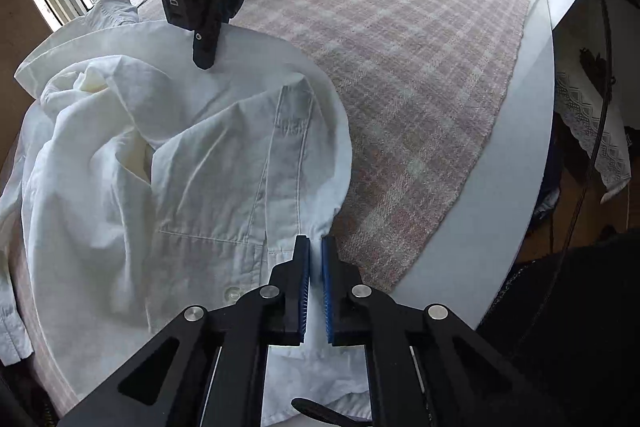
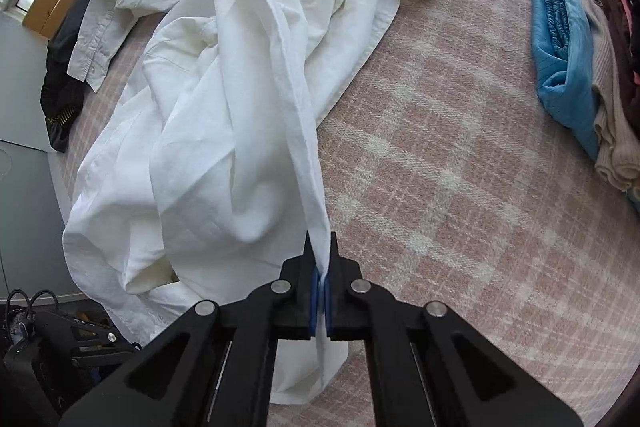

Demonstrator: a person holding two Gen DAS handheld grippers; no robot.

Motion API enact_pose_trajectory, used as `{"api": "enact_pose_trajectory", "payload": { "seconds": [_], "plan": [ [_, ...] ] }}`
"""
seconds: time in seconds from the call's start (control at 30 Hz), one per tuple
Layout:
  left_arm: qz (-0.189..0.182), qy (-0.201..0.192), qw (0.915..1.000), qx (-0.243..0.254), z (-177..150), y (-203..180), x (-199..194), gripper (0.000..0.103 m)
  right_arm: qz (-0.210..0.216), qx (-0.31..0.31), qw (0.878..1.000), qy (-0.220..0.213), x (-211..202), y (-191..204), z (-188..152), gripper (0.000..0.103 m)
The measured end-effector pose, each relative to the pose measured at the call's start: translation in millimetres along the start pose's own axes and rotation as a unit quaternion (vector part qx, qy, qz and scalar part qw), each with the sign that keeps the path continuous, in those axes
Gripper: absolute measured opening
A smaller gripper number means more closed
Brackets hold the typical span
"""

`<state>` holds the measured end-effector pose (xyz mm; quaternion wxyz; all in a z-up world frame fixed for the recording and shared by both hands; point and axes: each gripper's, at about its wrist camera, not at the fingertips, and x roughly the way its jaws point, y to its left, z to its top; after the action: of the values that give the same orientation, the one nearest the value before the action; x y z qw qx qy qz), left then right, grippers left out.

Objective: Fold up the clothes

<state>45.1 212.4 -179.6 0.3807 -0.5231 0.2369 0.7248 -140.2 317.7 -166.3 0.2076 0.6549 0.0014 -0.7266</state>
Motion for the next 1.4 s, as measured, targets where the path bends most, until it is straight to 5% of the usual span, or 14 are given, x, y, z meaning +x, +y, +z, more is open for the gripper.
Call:
{"api": "enact_pose_trajectory", "payload": {
  "seconds": [0.17,0.4,0.63,0.8,0.93,1.03,1.2,1.3,1.4],
  "plan": [
    [-0.061,-0.042,0.9925,-0.097,-8,39,-41,0.005,0.047,0.017,0.999,-0.019,-34,-2,6,0.002],
    [-0.069,-0.119,0.9791,-0.15,-25,84,-118,0.005,0.07,-0.008,0.995,-0.064,-88,41,26,0.002],
    [0.003,-0.171,0.9614,-0.216,-62,149,-166,0.005,0.09,-0.061,0.99,-0.093,-90,147,115,0.002],
    [0.091,-0.183,0.9387,-0.278,-121,224,-213,0.005,0.087,-0.126,0.986,-0.066,-45,257,202,0.004],
    [0.142,-0.139,0.9215,-0.334,-169,294,-217,0.007,-0.007,-0.167,0.986,-0.012,16,319,249,0.022],
    [0.157,-0.101,0.9165,-0.354,-193,320,-202,0.007,-0.038,-0.161,0.986,0.015,23,316,250,0.022],
    [0.136,-0.13,0.9175,-0.35,-194,301,-212,0.007,0.073,-0.117,0.99,-0.041,-51,250,224,0.025],
    [0.084,-0.142,0.9364,-0.31,-169,258,-209,0.014,0.046,-0.077,0.993,-0.081,-75,179,183,0.053],
    [0.038,-0.127,0.9549,-0.266,-143,216,-177,0.025,0.017,-0.004,0.997,-0.079,-67,98,132,0.054]
  ]
}}
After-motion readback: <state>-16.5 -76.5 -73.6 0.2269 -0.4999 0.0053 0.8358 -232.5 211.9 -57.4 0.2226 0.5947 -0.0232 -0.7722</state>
